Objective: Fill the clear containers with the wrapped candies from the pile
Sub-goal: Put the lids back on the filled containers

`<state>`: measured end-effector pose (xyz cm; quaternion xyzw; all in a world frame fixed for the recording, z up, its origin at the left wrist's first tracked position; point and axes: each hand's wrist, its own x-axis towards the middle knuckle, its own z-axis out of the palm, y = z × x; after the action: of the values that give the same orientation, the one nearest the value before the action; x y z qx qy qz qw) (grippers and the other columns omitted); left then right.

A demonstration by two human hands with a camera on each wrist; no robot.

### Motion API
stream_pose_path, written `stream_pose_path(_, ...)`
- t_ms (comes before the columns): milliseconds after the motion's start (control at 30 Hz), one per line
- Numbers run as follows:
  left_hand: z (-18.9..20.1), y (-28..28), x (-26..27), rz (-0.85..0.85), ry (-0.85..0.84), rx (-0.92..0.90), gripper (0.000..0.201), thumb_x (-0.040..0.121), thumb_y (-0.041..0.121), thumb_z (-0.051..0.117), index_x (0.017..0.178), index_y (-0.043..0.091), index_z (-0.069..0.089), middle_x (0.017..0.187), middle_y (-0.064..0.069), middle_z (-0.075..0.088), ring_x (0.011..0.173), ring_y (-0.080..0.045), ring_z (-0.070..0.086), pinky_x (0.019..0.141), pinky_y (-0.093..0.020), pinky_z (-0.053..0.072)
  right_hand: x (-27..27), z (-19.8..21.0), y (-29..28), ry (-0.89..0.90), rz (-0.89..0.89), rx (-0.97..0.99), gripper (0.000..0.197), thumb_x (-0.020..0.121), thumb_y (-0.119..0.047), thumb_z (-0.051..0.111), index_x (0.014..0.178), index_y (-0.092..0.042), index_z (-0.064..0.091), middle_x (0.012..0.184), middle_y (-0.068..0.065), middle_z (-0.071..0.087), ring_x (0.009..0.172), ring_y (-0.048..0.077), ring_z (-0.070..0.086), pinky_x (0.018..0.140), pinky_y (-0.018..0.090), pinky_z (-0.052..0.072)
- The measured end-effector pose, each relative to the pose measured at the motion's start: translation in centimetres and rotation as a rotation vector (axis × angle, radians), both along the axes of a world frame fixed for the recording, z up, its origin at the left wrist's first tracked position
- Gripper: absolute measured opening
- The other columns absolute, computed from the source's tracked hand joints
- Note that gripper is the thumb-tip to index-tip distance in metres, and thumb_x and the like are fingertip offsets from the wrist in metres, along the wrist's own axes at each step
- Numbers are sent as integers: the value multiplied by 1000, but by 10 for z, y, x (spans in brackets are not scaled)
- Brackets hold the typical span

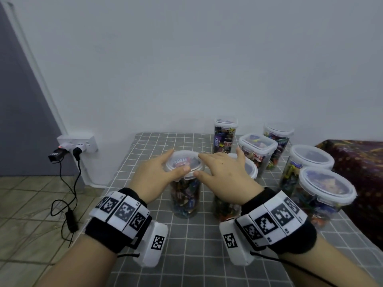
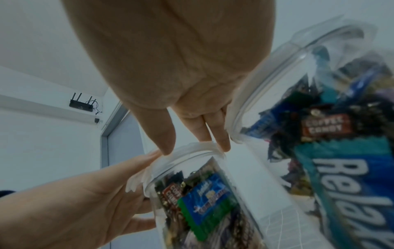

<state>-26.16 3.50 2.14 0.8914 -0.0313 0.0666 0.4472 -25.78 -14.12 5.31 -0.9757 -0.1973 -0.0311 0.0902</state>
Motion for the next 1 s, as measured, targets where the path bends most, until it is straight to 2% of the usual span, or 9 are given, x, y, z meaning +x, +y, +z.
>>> stream_pose_path(200, -18, 5, 1, -8, -21, -94, 97, 59, 78, 62, 142, 33, 38, 132, 11, 55, 119, -7, 51, 102, -32, 40, 0, 2, 4, -20, 4, -56, 47, 96, -50, 35, 134, -24, 45, 135, -8, 50, 130, 14, 37, 112, 55, -5)
stream_pose_path(300, -21, 2, 2, -42, -25, -119, 89, 65, 75, 61, 141, 37, 34, 122, 21, 55, 109, 1, 51, 95, -22, 40, 1, 3, 3, -3, -18, -53, 48, 94, -51, 36, 132, -24, 46, 133, -6, 52, 129, 15, 38, 112, 55, -4)
stream_pose_path(433, -23, 17, 7, -178, 59, -177, 110, 48, 83, 64, 143, 44, 23, 144, 13, 41, 131, -5, 38, 110, -37, 34, 6, 6, 6, 38, -36, 13, 43, 93, -46, 40, 124, -19, 49, 128, -2, 52, 126, 18, 40, 112, 53, -2)
stream_pose_path(533, -18, 26, 7, -252, 101, -103, 102, 50, 74, 67, 138, 51, 21, 144, 23, 31, 133, 0, 32, 104, -25, 30, 14, 5, 14, 65, -38, 12, 38, 94, -43, 37, 119, -17, 50, 122, 0, 54, 124, 20, 42, 112, 54, 0)
stream_pose_path(600, -16, 29, 8, -257, 84, -52, 94, 52, 72, 67, 132, 56, 22, 140, 27, 31, 132, 2, 31, 101, -22, 28, 19, 5, 21, 66, -45, -9, 36, 95, -42, 35, 115, -17, 51, 120, 1, 56, 121, 21, 45, 111, 55, 1)
stream_pose_path(767, -21, 33, 13, -224, 21, -15, 91, 44, 84, 63, 126, 62, 30, 141, 19, 41, 129, 1, 37, 103, -23, 31, 24, 2, 29, 59, -69, -11, 39, 96, -44, 33, 113, -14, 51, 121, 3, 56, 118, 22, 47, 110, 55, 7)
stream_pose_path(833, -23, 32, 11, -217, 3, -32, 87, 47, 80, 66, 125, 61, 33, 140, 17, 43, 127, 1, 39, 104, -23, 32, 23, 3, 30, 58, -77, 9, 36, 96, -42, 34, 112, -14, 51, 120, 3, 57, 116, 23, 49, 111, 55, 8)
stream_pose_path(933, -24, 29, 11, -179, -17, -48, 75, 58, 55, 72, 124, 58, 36, 141, 12, 46, 128, -1, 40, 109, -29, 32, 23, 5, 32, 53, -87, 22, 33, 96, -38, 35, 113, -14, 50, 118, 3, 57, 114, 23, 51, 112, 54, 9)
stream_pose_path(1000, -25, 28, 11, -158, -33, -47, 74, 59, 48, 72, 123, 59, 36, 141, 11, 46, 128, -2, 41, 109, -28, 33, 24, 4, 33, 48, -92, 28, 34, 96, -39, 36, 116, -14, 49, 118, 4, 58, 113, 23, 52, 112, 53, 9)
